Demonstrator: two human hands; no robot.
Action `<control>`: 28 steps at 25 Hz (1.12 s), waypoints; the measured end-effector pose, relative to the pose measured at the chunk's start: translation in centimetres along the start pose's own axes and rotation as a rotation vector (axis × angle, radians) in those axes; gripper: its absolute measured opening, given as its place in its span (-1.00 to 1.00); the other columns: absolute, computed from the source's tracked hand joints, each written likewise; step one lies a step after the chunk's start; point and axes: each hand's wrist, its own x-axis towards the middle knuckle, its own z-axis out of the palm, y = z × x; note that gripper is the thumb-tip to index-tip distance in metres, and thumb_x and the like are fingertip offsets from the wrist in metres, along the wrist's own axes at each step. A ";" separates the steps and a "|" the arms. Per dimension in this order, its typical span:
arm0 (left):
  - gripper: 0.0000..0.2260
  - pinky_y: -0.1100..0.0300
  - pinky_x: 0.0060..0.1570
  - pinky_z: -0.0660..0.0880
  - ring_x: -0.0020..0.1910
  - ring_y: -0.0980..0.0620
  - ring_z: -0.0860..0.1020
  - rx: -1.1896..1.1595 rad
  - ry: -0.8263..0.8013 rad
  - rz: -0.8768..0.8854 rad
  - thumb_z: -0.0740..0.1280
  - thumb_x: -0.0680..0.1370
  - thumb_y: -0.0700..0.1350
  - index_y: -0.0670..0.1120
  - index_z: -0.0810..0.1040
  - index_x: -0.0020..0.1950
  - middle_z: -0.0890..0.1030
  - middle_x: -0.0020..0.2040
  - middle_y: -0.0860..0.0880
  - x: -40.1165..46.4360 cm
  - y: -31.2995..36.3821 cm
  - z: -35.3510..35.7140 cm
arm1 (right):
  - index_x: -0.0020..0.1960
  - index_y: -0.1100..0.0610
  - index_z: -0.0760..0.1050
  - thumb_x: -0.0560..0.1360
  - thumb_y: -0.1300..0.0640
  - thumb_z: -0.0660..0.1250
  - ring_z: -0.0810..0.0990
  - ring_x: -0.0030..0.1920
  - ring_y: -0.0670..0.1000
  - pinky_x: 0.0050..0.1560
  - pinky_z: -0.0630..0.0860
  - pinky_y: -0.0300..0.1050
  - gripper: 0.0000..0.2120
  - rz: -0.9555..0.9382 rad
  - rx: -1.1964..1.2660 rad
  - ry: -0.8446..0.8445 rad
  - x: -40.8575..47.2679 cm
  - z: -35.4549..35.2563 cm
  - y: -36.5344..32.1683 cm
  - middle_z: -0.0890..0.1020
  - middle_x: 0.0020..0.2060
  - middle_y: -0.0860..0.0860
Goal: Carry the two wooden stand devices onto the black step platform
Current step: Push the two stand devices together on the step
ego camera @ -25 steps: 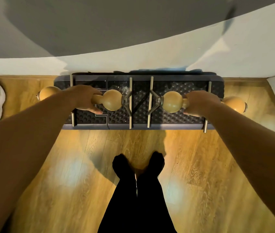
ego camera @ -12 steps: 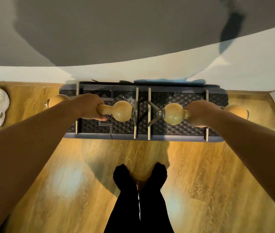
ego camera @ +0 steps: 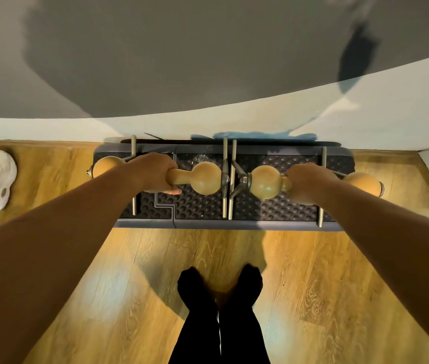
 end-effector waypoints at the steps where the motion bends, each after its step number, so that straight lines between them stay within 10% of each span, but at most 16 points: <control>1: -0.80 0.12 -0.09 0.42 -0.20 0.11 0.57 0.001 -0.002 0.002 0.52 0.48 0.15 0.15 0.53 -0.10 0.61 -0.22 0.12 0.1 0.1 0.1 | -0.25 -0.01 0.40 0.46 0.10 0.45 0.59 -0.25 0.03 -0.25 0.51 -0.05 -0.76 0.005 0.006 0.004 0.0 0.1 0.1 0.59 -0.26 0.01; 28: -0.77 0.04 0.02 0.49 -0.15 0.07 0.58 0.037 -0.092 -0.027 0.55 0.45 0.13 0.11 0.57 -0.05 0.63 -0.16 0.07 1.5 0.4 -0.3 | -0.21 0.06 0.49 0.48 0.14 0.41 0.64 -0.20 0.07 -0.01 0.66 0.08 -0.87 0.030 0.017 -0.043 1.1 -0.9 -0.8 0.62 -0.25 0.03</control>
